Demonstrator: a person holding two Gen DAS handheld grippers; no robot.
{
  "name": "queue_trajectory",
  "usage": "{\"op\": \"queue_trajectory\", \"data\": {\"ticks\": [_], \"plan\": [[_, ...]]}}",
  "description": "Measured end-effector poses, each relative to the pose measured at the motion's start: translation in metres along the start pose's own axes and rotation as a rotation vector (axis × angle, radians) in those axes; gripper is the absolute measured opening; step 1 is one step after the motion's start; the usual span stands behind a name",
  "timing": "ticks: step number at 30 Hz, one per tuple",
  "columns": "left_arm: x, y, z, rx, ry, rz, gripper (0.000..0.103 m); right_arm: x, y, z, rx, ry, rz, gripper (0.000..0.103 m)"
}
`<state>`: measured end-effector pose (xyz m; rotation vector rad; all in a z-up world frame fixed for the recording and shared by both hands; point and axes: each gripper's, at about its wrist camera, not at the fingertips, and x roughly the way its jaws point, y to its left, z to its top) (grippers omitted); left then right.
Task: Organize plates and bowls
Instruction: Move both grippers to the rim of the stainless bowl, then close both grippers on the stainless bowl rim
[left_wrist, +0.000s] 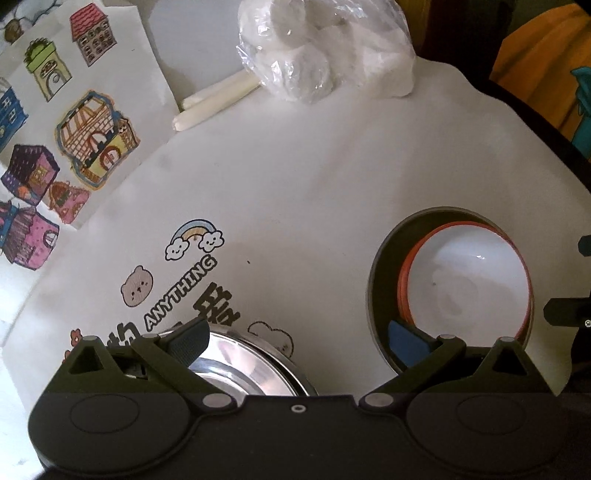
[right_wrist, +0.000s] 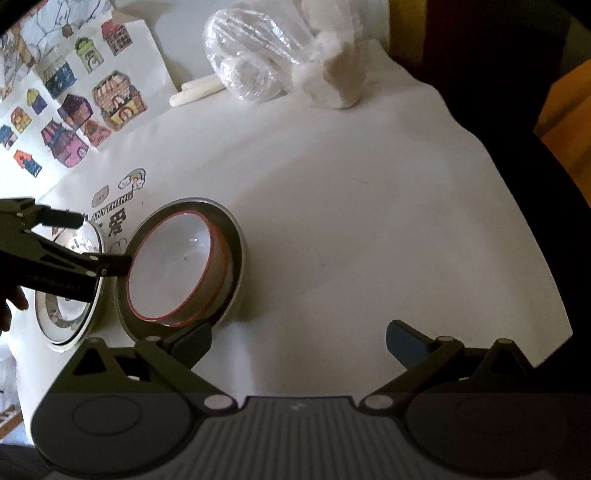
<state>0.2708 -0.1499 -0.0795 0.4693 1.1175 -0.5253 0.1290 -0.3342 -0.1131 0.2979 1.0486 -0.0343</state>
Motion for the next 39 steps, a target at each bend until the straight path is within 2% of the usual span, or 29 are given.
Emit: {"op": "queue_trajectory", "data": {"ticks": [15, 29, 39], "plan": [[0.012, -0.008, 0.003, 0.056, 0.031, 0.044, 0.102, 0.019, 0.013, 0.018, -0.127, 0.05, -0.004, 0.103], [0.015, -0.002, 0.004, 0.007, 0.039, 0.03, 0.102, 0.025, 0.016, 0.021, -0.151, 0.074, -0.009, 0.102], [0.014, -0.003, 0.004, -0.013, 0.04, 0.032, 0.1, 0.023, 0.021, 0.021, -0.168, 0.077, 0.052, 0.078]]}}
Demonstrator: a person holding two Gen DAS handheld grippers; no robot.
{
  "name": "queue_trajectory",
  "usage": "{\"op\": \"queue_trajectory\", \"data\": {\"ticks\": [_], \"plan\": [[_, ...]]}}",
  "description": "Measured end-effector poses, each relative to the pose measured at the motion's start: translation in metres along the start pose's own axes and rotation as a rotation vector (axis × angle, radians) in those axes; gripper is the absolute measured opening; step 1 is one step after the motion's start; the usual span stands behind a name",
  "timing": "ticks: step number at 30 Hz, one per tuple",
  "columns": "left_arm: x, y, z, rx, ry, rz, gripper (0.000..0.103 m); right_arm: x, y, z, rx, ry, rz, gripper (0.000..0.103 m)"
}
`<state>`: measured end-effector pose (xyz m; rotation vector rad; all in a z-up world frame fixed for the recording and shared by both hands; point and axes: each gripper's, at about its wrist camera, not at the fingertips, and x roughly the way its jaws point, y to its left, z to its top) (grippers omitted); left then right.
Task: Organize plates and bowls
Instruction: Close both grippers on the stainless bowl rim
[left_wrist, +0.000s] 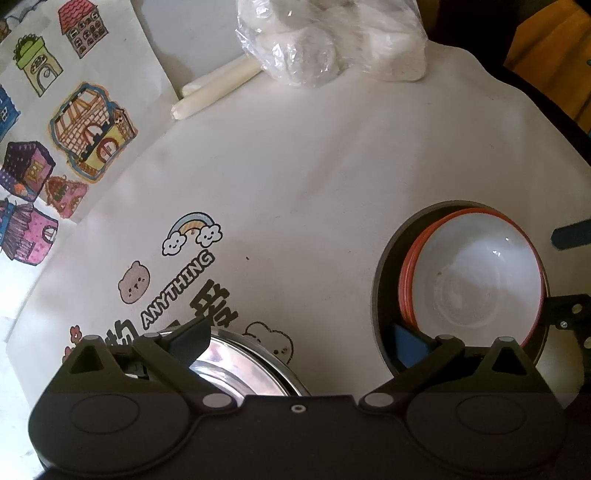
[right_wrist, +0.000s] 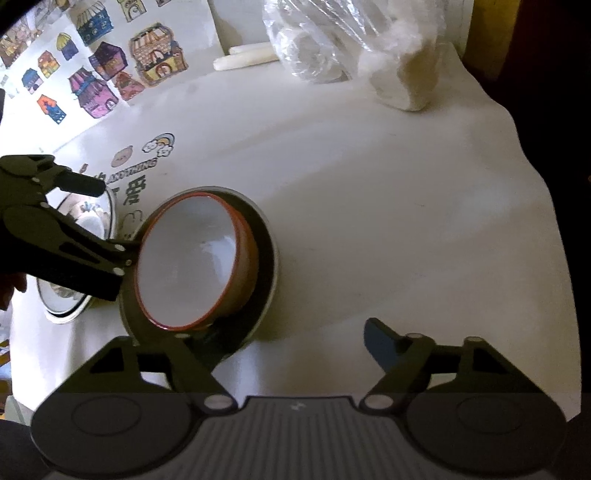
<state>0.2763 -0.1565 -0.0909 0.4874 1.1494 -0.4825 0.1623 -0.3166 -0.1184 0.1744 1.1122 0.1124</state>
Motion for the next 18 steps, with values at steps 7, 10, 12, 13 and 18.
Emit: {"op": "queue_trajectory", "data": {"ticks": [7, 10, 12, 13, 18], "plan": [[-0.0016, 0.0015, 0.0013, -0.057, -0.007, -0.094, 0.07, 0.0009, 0.0014, 0.0004, 0.019, 0.007, 0.085, 0.057], [-0.001, 0.001, 0.0004, -0.082, -0.007, -0.129, 0.059, 0.0011, 0.0013, 0.0008, 0.026, 0.008, 0.112, 0.048], [-0.0006, 0.0012, -0.0007, -0.094, -0.009, -0.156, 0.049, 0.0013, 0.0016, 0.0013, 0.027, 0.008, 0.131, 0.042], [-0.0004, 0.0013, -0.0011, -0.101, -0.01, -0.17, 0.046, 0.0017, 0.0027, 0.0005, 0.028, 0.008, 0.14, 0.038], [0.0008, 0.0009, -0.0032, -0.132, -0.012, -0.219, 0.028, 0.0016, 0.0049, 0.0001, 0.027, 0.007, 0.167, 0.029]]}}
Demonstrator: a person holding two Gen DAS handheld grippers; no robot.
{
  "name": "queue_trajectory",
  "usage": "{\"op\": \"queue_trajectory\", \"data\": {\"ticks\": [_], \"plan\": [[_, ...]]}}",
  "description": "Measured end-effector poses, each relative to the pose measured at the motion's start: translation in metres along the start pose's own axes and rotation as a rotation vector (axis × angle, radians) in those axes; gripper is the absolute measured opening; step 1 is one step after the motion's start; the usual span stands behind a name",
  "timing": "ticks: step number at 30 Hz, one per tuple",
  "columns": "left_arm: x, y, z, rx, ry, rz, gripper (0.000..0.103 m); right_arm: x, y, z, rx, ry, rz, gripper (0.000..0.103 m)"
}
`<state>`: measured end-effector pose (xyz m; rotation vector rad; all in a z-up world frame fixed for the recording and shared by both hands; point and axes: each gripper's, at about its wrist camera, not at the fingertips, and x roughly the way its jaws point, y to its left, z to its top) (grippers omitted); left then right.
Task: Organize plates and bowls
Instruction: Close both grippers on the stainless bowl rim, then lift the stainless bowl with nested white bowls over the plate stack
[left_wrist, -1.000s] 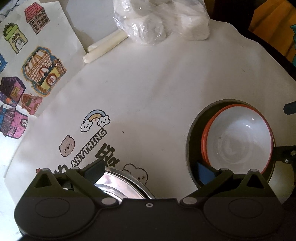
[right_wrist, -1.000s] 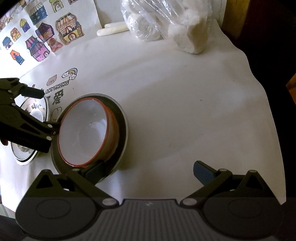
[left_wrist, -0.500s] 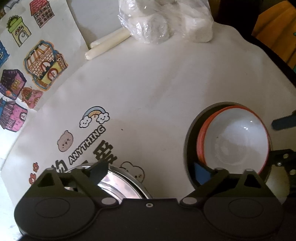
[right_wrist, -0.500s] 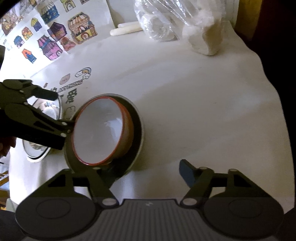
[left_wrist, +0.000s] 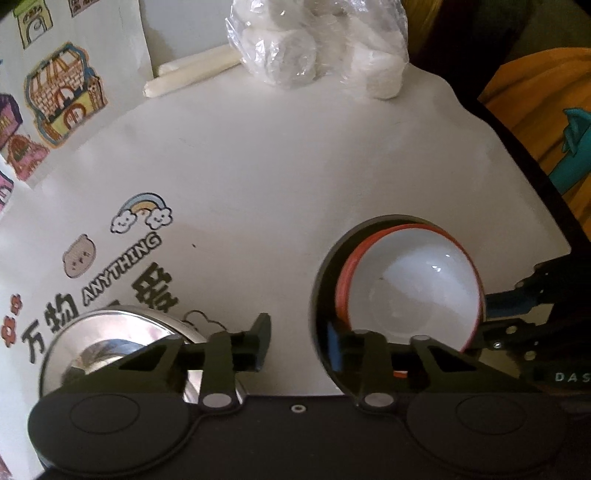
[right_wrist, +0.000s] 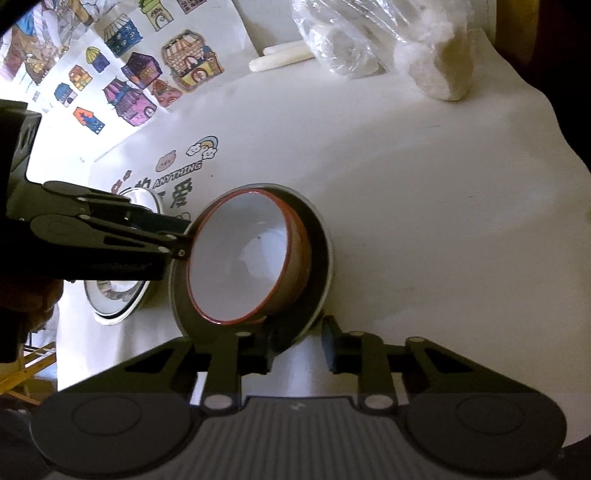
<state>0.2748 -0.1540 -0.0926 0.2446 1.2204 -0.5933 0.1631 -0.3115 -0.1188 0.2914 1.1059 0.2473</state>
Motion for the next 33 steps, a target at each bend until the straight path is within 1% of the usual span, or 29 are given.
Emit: {"op": "queue_trajectory", "data": {"ticks": [1, 3, 6, 11, 17, 26, 33], "plan": [[0.0, 0.0003, -0.0006, -0.004, -0.002, -0.006, 0.026, -0.0001, -0.0003, -0.0001, 0.001, -0.001, 0.001, 0.029], [0.0004, -0.0007, -0.0011, -0.011, -0.005, -0.019, 0.018, 0.0001, -0.0012, -0.0007, 0.011, -0.003, 0.007, 0.028], [0.001, -0.0025, -0.0012, -0.017, -0.009, -0.032, 0.009, 0.001, -0.0049, -0.0004, 0.029, -0.004, 0.02, 0.028], [0.0015, -0.002, -0.0017, -0.043, -0.009, -0.04, 0.009, 0.0032, -0.0052, 0.0, 0.035, 0.003, 0.02, 0.028], [0.0008, -0.0026, -0.0028, -0.051, -0.013, -0.043, 0.009, 0.0079, -0.0025, 0.0017, 0.034, 0.017, 0.014, 0.03], [0.0005, 0.0005, -0.0039, -0.076, -0.019, -0.049, 0.008, 0.0084, -0.002, 0.0005, 0.038, 0.008, 0.006, 0.028], [-0.0037, -0.0002, -0.0055, -0.075, -0.026, -0.059, 0.008, 0.0067, -0.0028, -0.0013, 0.051, 0.013, 0.006, 0.027]]}}
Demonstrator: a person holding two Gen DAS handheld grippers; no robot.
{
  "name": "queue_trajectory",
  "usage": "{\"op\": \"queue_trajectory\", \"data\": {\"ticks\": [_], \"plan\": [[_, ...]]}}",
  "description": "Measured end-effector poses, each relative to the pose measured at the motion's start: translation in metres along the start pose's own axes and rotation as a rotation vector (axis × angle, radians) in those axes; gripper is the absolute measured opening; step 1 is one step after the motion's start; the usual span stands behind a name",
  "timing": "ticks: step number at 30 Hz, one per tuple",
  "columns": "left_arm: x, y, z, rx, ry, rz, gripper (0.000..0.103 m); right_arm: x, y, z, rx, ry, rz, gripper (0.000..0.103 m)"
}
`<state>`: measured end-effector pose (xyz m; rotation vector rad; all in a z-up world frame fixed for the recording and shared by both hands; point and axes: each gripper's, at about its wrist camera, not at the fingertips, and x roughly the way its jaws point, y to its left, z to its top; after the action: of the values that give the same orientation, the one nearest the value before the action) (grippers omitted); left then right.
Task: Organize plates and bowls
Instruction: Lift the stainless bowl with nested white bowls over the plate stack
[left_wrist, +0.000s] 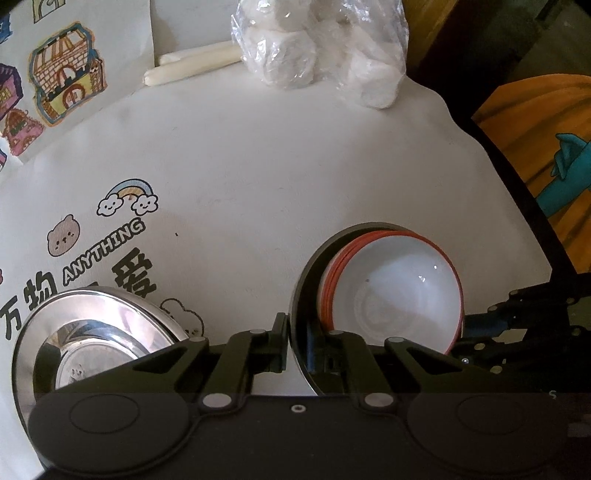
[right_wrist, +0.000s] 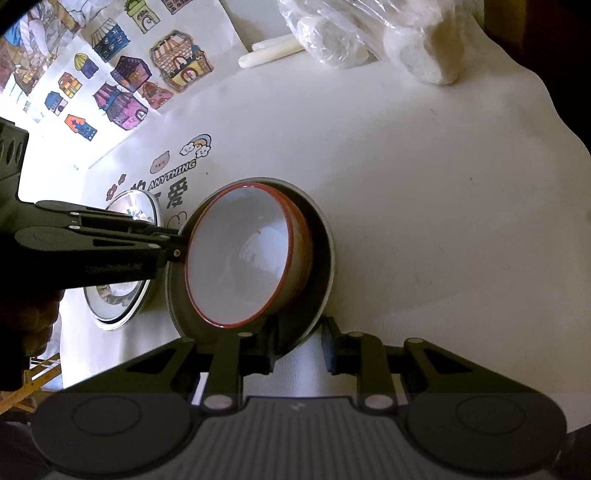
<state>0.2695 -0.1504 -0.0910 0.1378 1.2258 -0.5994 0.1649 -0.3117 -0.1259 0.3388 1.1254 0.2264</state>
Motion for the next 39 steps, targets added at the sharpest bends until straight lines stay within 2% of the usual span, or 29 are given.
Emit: {"op": "queue_trajectory", "data": {"ticks": [13, 39], "plan": [[-0.017, 0.002, -0.002, -0.036, -0.056, -0.003, 0.008, -0.011, 0.005, 0.003, -0.024, -0.026, 0.005, 0.027], [-0.059, 0.031, -0.028, -0.138, -0.147, 0.05, 0.008, -0.01, 0.052, 0.014, -0.135, -0.051, 0.053, 0.027]]}}
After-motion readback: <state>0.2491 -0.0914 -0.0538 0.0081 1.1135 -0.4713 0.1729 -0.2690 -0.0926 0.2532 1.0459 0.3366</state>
